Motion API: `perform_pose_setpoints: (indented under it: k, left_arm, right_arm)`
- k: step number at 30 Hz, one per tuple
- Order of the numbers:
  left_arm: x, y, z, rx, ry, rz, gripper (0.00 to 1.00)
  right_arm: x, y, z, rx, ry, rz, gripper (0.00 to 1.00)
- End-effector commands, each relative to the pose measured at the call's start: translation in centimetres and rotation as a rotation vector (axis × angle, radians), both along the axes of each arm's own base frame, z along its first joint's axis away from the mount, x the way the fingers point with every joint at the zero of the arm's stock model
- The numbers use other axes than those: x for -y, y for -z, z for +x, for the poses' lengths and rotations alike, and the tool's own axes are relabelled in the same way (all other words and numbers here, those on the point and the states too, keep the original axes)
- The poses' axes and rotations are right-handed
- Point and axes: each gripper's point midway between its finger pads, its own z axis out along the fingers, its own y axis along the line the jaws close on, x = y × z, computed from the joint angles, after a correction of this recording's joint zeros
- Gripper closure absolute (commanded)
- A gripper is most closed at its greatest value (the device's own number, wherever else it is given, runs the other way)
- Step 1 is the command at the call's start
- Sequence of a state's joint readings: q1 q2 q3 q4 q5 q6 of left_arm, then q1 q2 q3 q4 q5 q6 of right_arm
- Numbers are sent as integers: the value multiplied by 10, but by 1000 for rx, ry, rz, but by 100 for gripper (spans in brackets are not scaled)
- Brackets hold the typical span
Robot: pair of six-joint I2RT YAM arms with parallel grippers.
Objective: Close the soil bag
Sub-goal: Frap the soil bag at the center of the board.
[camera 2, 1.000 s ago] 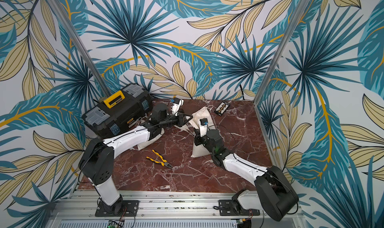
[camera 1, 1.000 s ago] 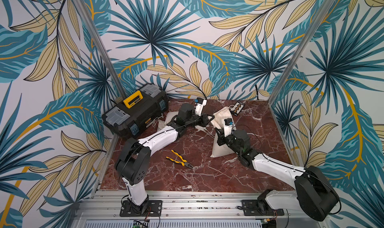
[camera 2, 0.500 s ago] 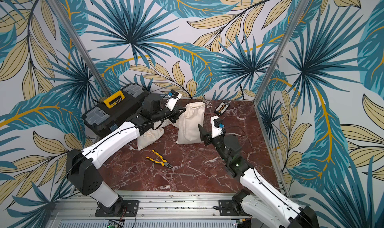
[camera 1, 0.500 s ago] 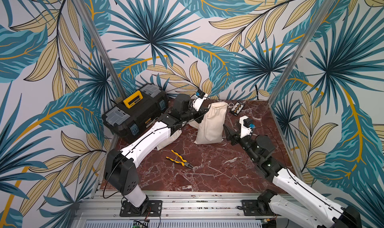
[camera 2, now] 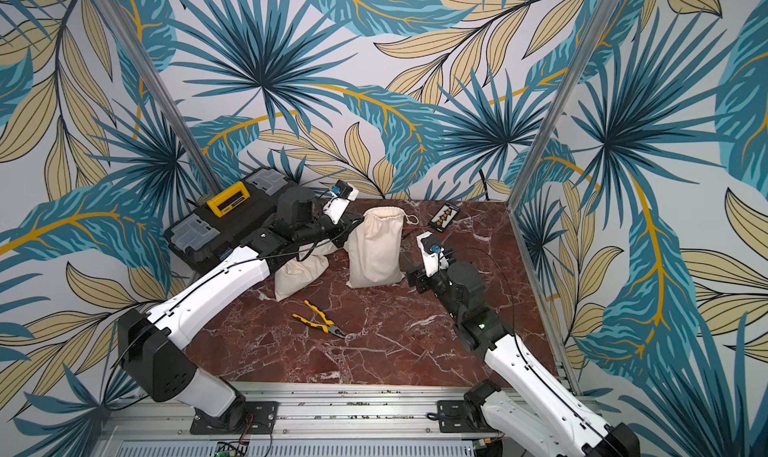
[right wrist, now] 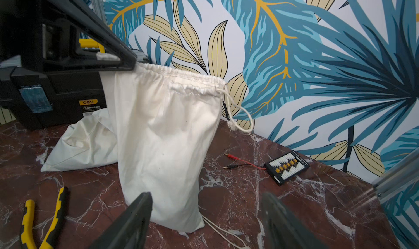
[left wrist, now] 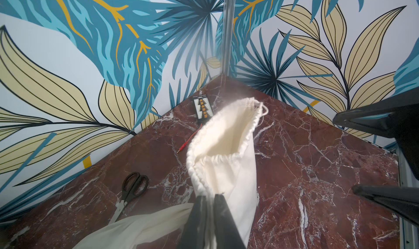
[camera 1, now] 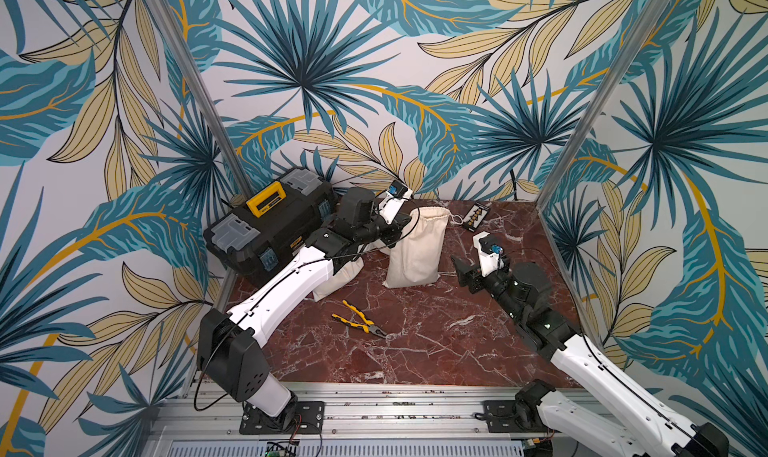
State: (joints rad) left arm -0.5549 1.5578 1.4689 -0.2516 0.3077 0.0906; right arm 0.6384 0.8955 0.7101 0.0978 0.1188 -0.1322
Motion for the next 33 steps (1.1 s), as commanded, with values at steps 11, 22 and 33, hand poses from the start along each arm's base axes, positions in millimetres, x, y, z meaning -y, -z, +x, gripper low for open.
perform_pose_setpoints:
  k: [11, 22, 33]
  left_arm:
    - [-5, -18, -7, 75, 4, -21, 88]
    - [-4, -13, -8, 65, 10, -18, 88]
    - [-1, -12, -10, 54, 27, -33, 88]
  right_arm:
    - [3, -17, 47, 39, -20, -94, 20]
    - [-4, -13, 77, 14, -29, -167, 19]
    - [-23, 1, 97, -28, -85, -195, 39]
